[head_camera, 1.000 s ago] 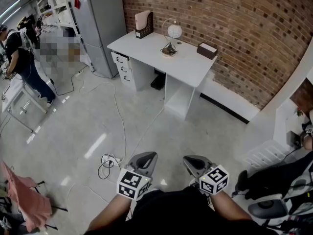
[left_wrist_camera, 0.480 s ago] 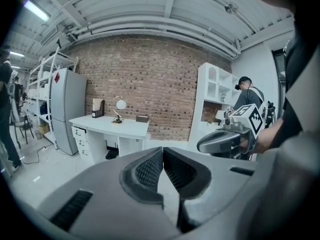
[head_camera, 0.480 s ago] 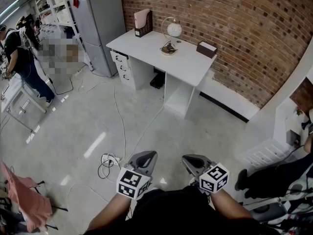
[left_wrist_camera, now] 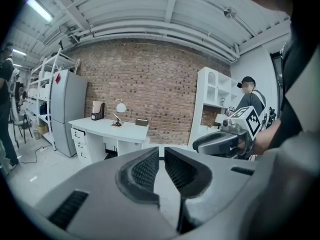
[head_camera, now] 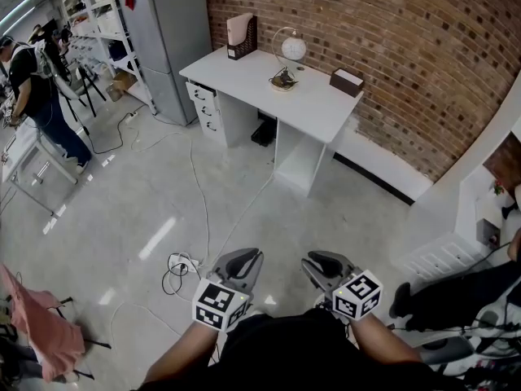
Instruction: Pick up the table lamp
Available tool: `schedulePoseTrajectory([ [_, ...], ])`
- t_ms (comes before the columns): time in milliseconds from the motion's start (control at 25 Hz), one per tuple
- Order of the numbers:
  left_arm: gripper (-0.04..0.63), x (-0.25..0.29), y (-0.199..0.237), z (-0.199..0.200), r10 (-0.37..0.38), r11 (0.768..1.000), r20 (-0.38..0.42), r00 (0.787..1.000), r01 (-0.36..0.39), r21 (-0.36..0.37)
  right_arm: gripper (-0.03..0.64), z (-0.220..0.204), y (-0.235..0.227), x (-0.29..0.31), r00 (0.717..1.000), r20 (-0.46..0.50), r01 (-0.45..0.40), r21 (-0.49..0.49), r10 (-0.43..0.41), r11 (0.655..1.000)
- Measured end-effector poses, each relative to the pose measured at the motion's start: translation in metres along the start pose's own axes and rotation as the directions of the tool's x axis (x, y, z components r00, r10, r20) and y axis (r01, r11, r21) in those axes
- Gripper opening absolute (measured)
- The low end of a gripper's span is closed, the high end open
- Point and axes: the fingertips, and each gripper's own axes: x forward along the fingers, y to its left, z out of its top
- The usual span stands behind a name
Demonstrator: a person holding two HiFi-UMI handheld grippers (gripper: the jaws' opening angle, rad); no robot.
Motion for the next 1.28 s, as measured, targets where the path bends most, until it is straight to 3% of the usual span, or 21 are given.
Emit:
schedulePoseTrajectory([
  [120, 0.094, 0.002, -0.002, -0.001, -0.005, 1.0, -0.004, 1.0, 0.005, 0.001, 0.12, 0.005, -0.002, -0.002, 1.0, 0.013, 0.008, -0.011, -0.007, 1.0],
  [360, 0.164, 0.001, -0.001, -0.001, 0.002, 1.0, -0.002, 1.0, -0.002, 0.013, 0.203, 0.007, -0.002, -0.003, 1.0, 0.018, 0.017, -0.046, -0.016, 0.999],
  [520, 0.2, 0.0, 0.001, 0.001, 0.018, 1.0, 0.0, 1.0, -0.018, 0.025, 0.255, 0.01, -0.004, -0.004, 0.999, 0.035, 0.035, -0.054, -0.034, 0.998],
  [1080, 0.318, -0.004, -0.005, 0.004, 0.031, 0.999, 0.025, 0.999, -0.032, 0.042, 0.57, 0.014, 0.002, -0.01, 0.997, 0.071, 0.034, -0.062, -0.029, 0.998],
  [1280, 0.342, -0.004, -0.011, 0.002, 0.023, 0.997, 0.018, 1.0, -0.024, 0.071, 0.594, 0.013, 0.007, -0.014, 0.997, 0.073, 0.026, -0.056, -0.021, 0.998],
])
